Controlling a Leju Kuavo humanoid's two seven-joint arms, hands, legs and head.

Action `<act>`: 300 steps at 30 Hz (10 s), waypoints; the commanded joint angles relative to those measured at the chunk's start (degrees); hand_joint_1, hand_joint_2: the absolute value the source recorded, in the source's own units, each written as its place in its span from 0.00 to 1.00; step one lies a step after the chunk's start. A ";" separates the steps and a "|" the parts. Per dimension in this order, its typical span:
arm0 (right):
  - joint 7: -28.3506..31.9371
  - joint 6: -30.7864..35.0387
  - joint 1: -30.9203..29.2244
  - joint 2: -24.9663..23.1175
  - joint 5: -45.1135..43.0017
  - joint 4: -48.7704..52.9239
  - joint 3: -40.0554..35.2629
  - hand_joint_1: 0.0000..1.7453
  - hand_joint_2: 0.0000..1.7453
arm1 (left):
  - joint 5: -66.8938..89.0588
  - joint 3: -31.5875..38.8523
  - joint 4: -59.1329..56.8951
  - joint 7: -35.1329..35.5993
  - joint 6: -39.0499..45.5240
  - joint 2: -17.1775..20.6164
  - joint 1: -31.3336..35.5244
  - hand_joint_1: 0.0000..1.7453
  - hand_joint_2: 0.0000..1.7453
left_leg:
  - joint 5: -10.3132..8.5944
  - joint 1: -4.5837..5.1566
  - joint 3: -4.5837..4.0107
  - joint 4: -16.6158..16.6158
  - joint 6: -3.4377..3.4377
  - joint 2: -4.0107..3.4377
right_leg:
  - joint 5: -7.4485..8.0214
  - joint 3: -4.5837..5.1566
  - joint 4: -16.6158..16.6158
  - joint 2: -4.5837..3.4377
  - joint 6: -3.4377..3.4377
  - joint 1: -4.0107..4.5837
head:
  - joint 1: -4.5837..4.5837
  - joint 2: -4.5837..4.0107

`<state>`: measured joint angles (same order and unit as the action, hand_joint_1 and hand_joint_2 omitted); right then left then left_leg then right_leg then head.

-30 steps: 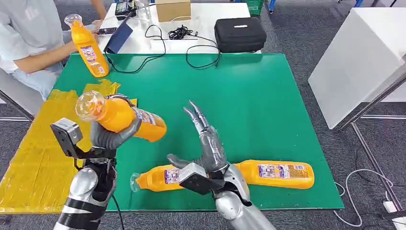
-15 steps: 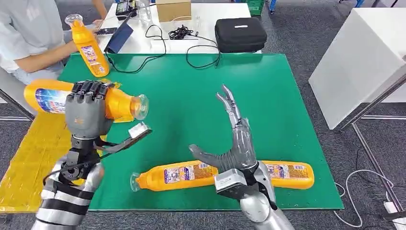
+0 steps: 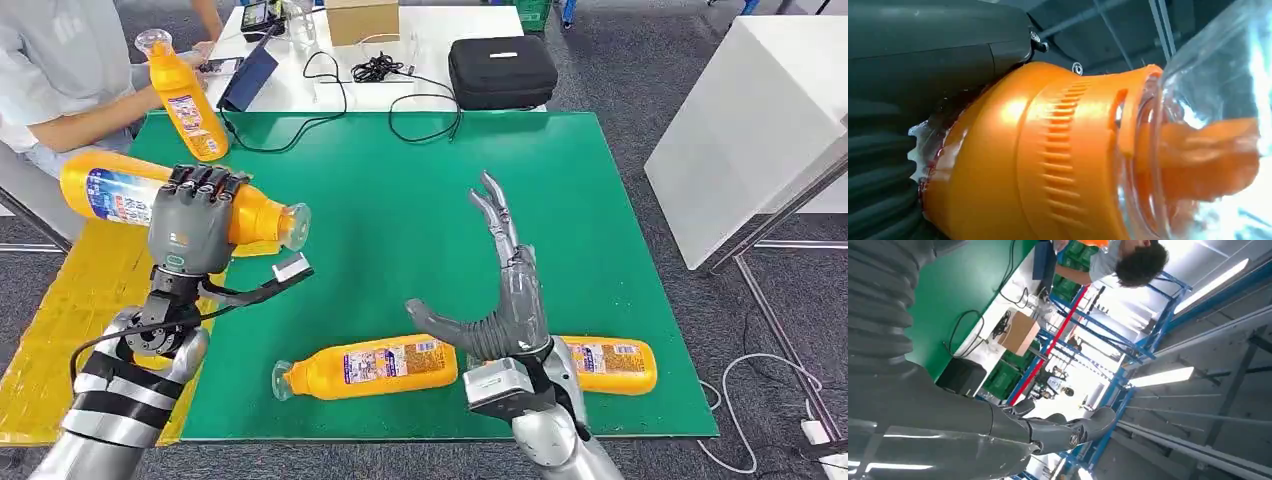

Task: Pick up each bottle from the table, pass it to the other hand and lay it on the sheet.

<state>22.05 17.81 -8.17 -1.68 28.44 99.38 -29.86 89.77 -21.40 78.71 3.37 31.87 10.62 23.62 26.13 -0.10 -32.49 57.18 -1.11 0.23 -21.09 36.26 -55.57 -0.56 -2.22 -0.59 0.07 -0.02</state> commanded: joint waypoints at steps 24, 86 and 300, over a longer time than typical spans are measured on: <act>-2.25 -5.96 -2.35 -1.35 1.87 -6.37 -0.06 0.00 1.00 | -21.01 12.32 -45.74 -1.37 -17.96 -5.90 14.84 1.00 1.00 | 0.01 -0.03 0.09 -0.01 0.04 0.04 | -0.03 -0.13 0.01 0.06 0.03 0.03 | 0.00 0.00; -11.61 -16.50 -12.60 7.57 19.68 -28.92 -18.02 0.00 1.00 | -67.72 15.69 -2.09 -24.73 -14.76 -14.59 -4.10 0.00 1.00 | 0.10 -0.07 0.32 -0.06 0.04 -0.11 | -0.03 -0.37 0.11 -0.08 0.05 0.06 | 0.02 0.00; -5.86 2.62 1.77 -2.00 5.59 -7.27 7.04 0.00 1.00 | -3.84 3.42 -38.81 0.83 -5.90 -7.10 7.04 1.00 1.00 | 0.03 -0.03 0.26 -0.03 0.07 -0.01 | -0.04 -0.28 0.02 0.02 0.05 0.02 | 0.00 0.00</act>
<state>16.94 21.42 -4.20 -4.37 33.62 94.75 -23.34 87.84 -19.69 54.46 5.90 27.39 5.38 26.78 26.11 -0.09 -32.47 57.18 -1.08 0.22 -21.08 36.23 -55.58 -0.59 -2.22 -0.62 0.07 -0.02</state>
